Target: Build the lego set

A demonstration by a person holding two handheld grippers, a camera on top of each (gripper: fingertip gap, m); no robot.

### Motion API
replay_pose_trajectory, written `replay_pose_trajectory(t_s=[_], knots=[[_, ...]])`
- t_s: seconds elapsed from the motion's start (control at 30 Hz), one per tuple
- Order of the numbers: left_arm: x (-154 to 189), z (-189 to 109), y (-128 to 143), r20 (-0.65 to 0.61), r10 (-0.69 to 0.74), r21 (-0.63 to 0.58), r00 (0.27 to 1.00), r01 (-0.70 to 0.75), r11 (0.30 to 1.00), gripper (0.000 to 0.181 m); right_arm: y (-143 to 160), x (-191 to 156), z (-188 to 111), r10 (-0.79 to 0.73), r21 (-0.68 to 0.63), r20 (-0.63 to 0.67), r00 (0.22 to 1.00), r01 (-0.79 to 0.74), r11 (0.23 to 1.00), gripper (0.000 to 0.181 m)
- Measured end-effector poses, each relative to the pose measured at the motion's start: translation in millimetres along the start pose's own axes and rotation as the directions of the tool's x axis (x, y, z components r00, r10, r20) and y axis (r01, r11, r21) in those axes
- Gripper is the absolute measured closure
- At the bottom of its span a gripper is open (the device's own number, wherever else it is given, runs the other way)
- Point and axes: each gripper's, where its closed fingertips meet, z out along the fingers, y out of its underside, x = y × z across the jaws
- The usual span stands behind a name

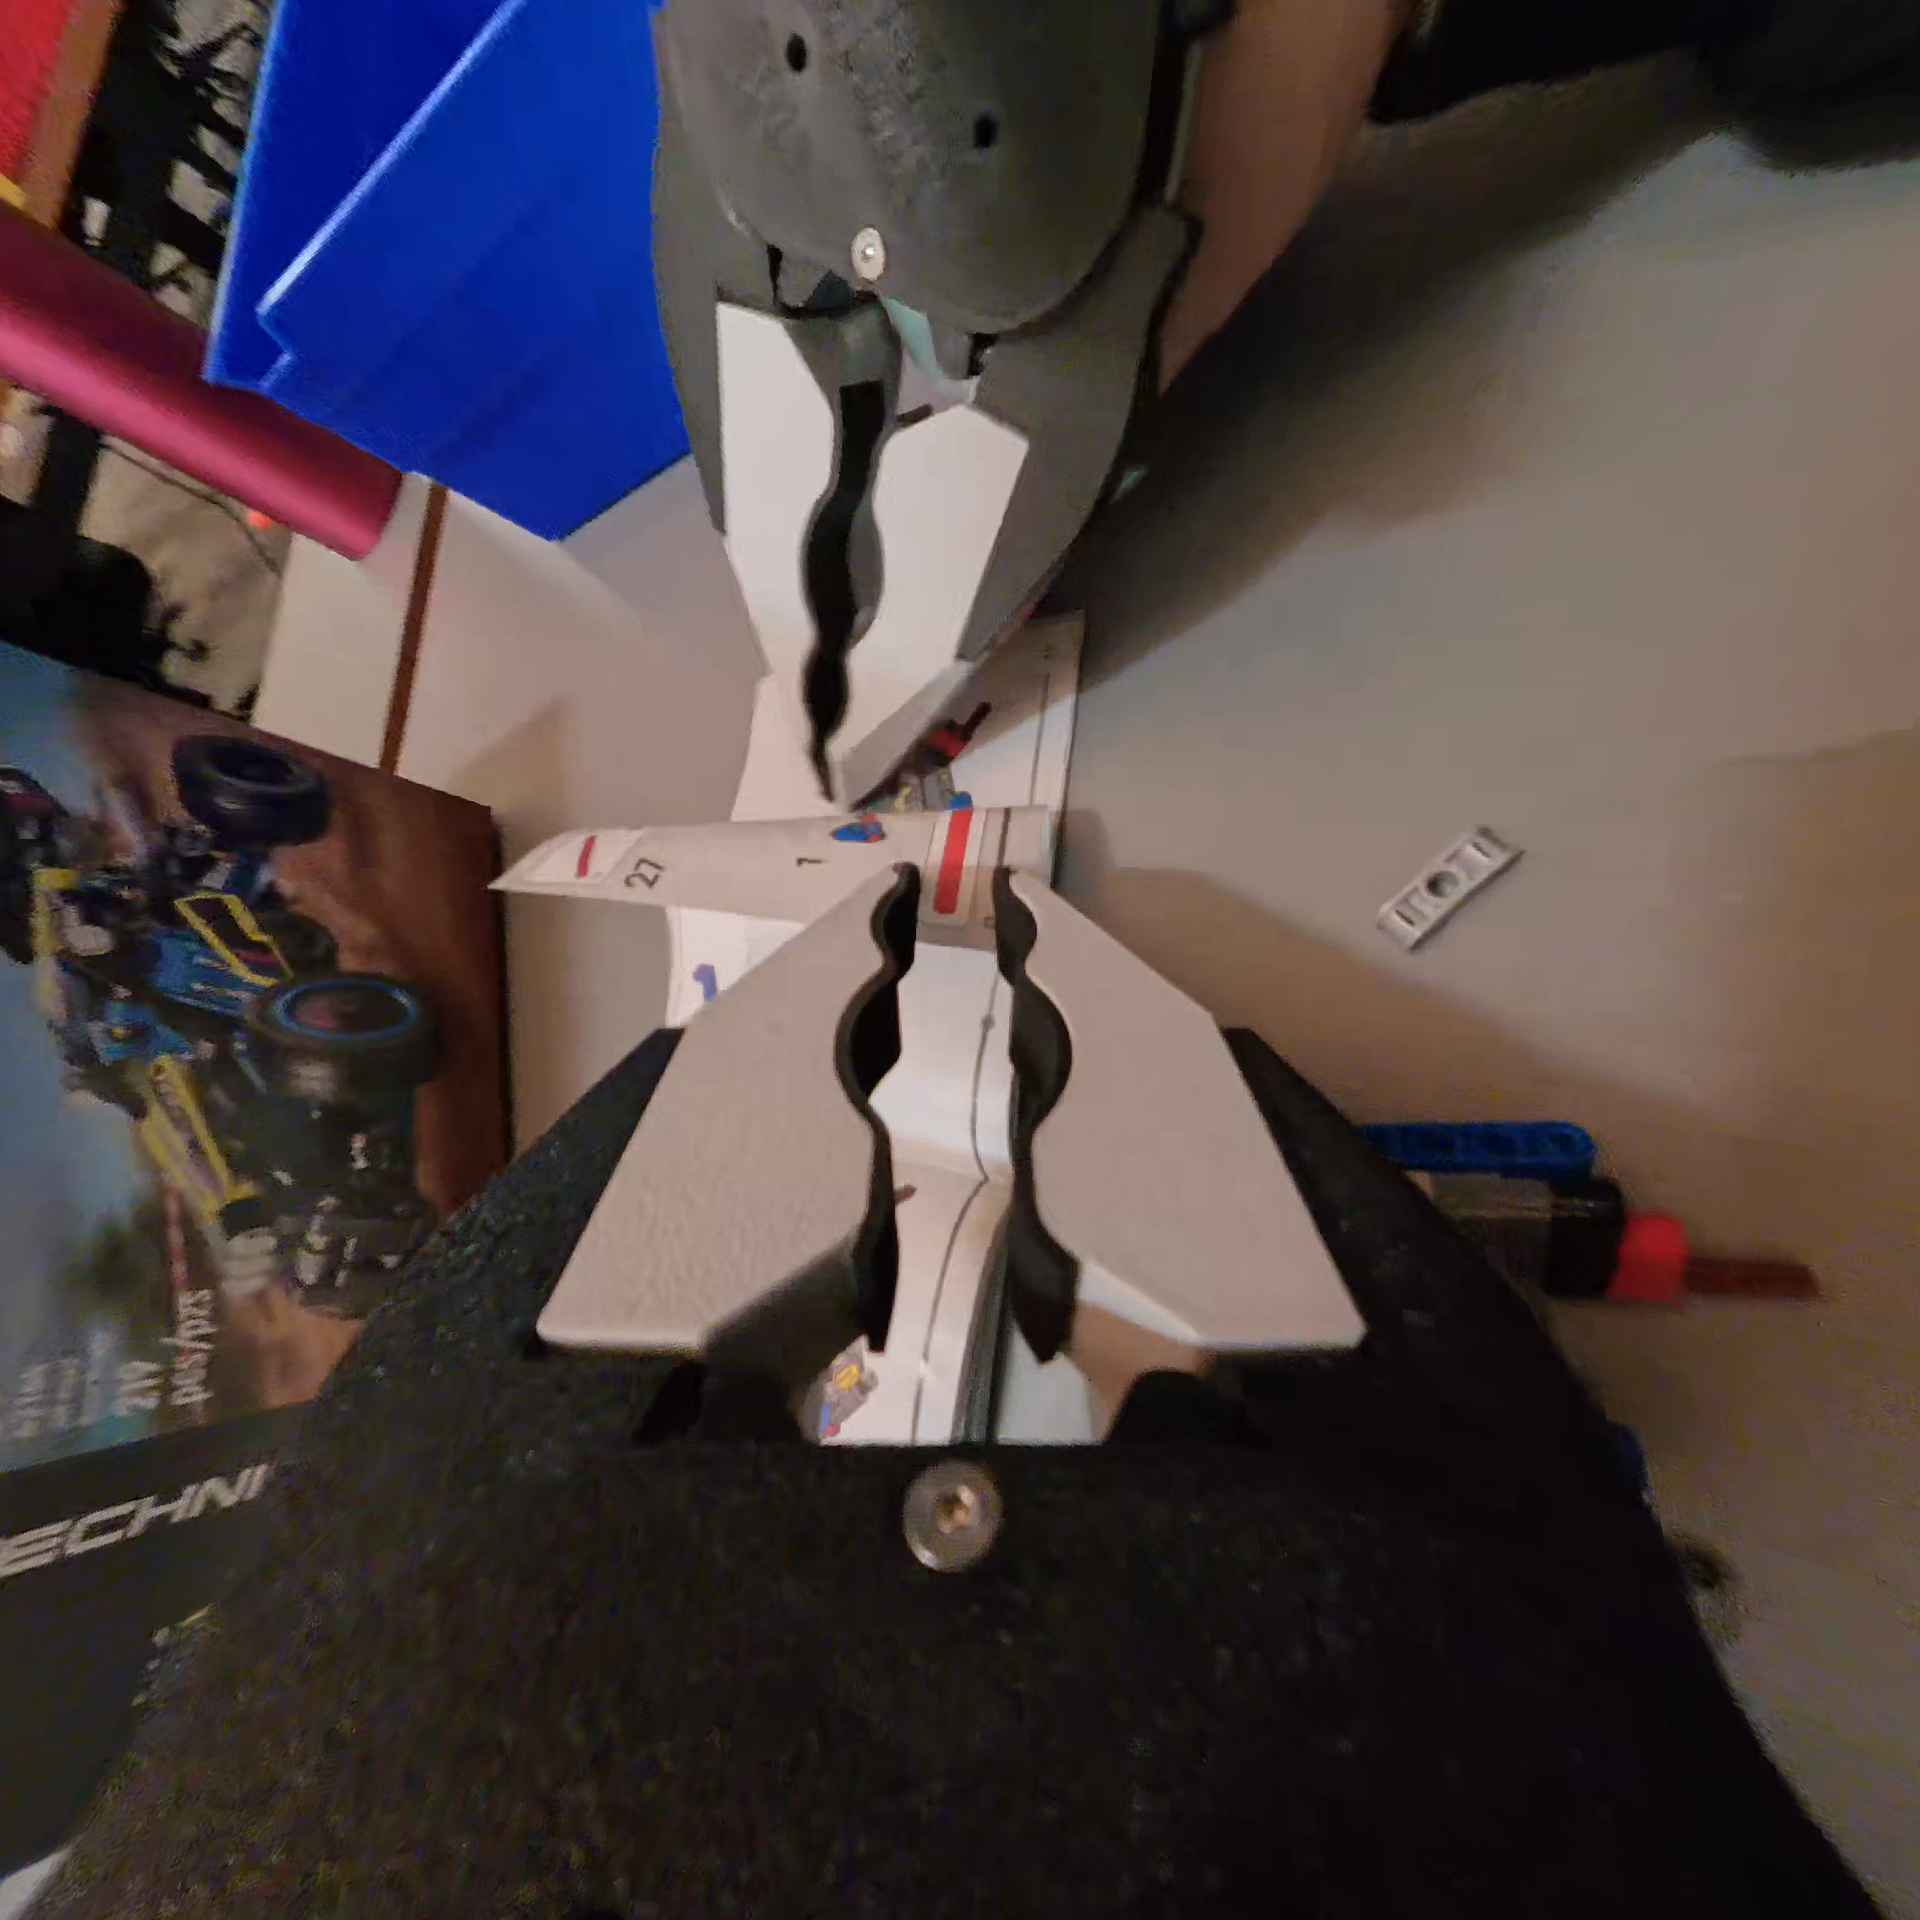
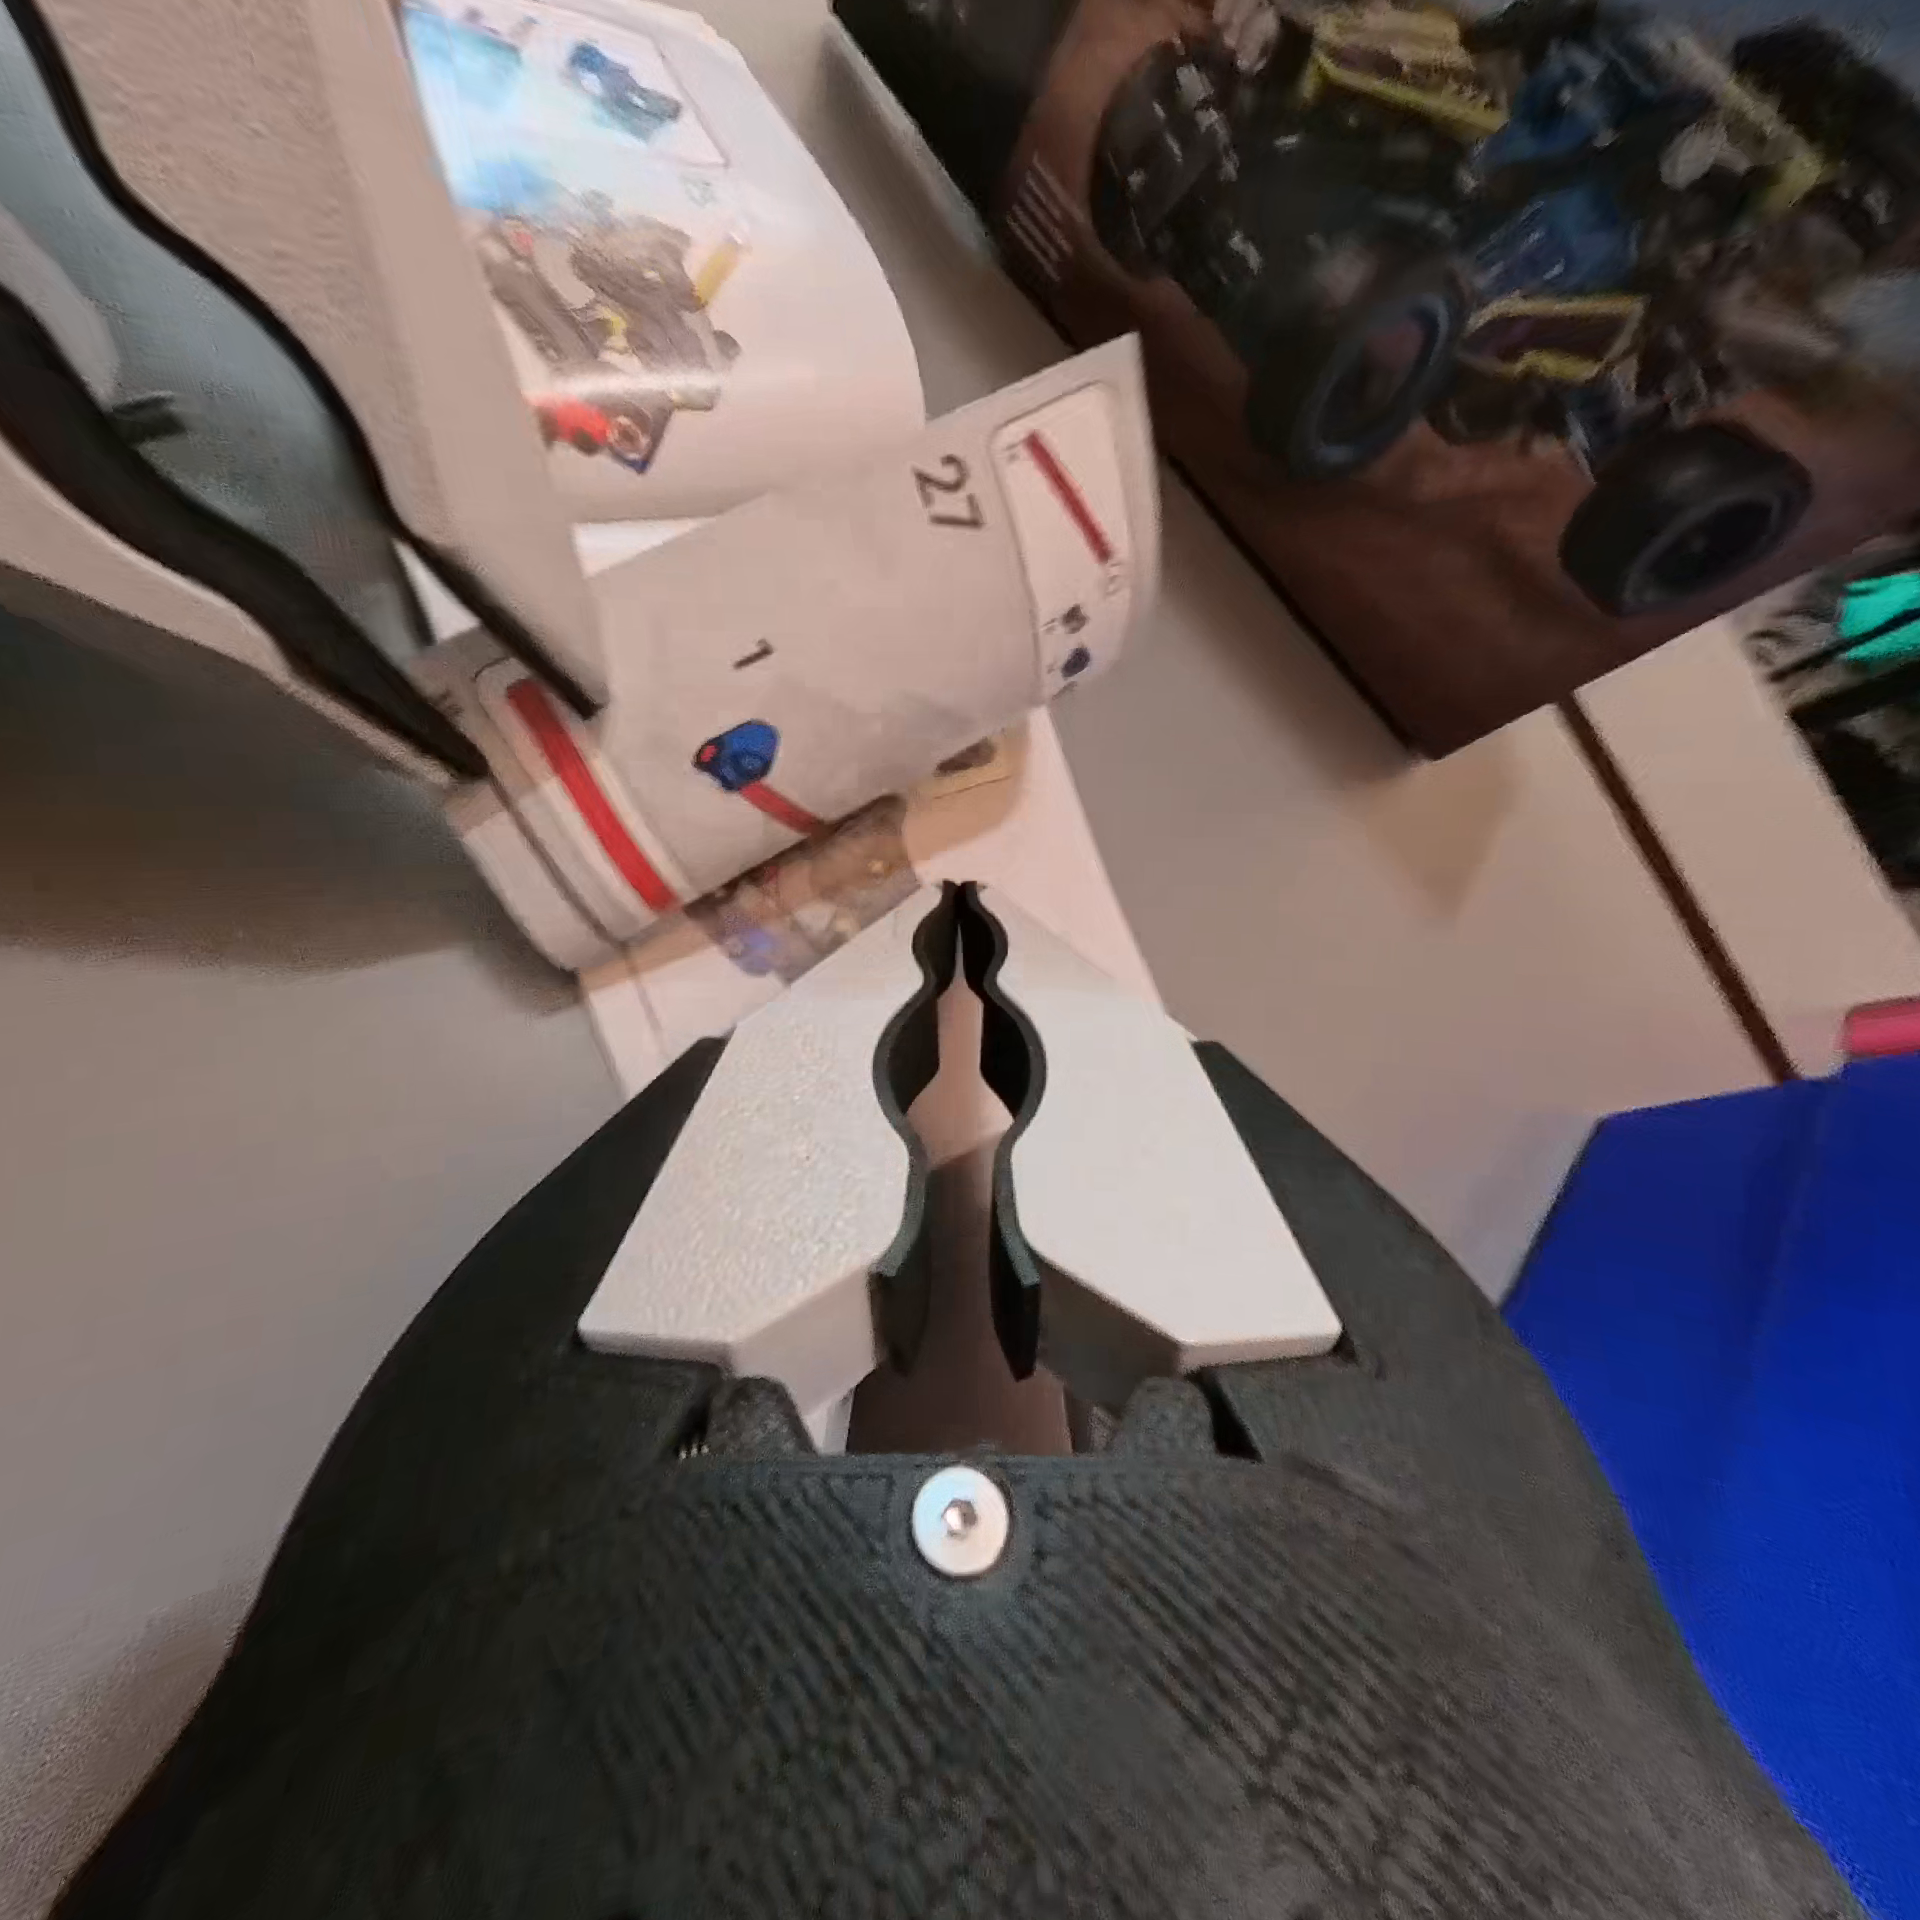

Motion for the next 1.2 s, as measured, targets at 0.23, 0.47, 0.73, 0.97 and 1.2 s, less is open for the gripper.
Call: replay_pose_trajectory(t_s=[0.23,0.47,0.73,0.97,1.2], knots=[[4.5,-5.4,-31.9,0.057,0.054,0.031,0.997,-0.055,0.998,0.158,4.3,-9.7,-7.7,-0.095,-0.007,0.008,0.995,0.095,0.995,0.181],[11.1,-31.3,-50.0,0.017,0.040,0.149,0.999,-0.042,0.988,0.157,0.8,-9.9,-12.2,-0.129,0.068,-0.010,0.992,0.129,0.989,0.181],[-43.5,-62.1,112.1,0.087,-0.272,-0.109,0.958,0.281,0.954,0.181,-2.5,-12.8,-13.5,-0.245,0.123,-0.024,0.969,0.246,0.961,0.181],[-32.1,-60.4,140.0,0.091,-0.205,-0.126,0.974,0.216,0.968,0.181,-1.4,-19.3,-13.5,-0.314,0.116,0.005,0.949,0.312,0.943,0.181],[-32.2,-60.3,139.8,0.072,-0.238,-0.077,0.969,0.243,0.967,0.181,2.6,-20.6,-13.0,-0.289,0.081,0.046,0.956,0.285,0.955,0.181]])
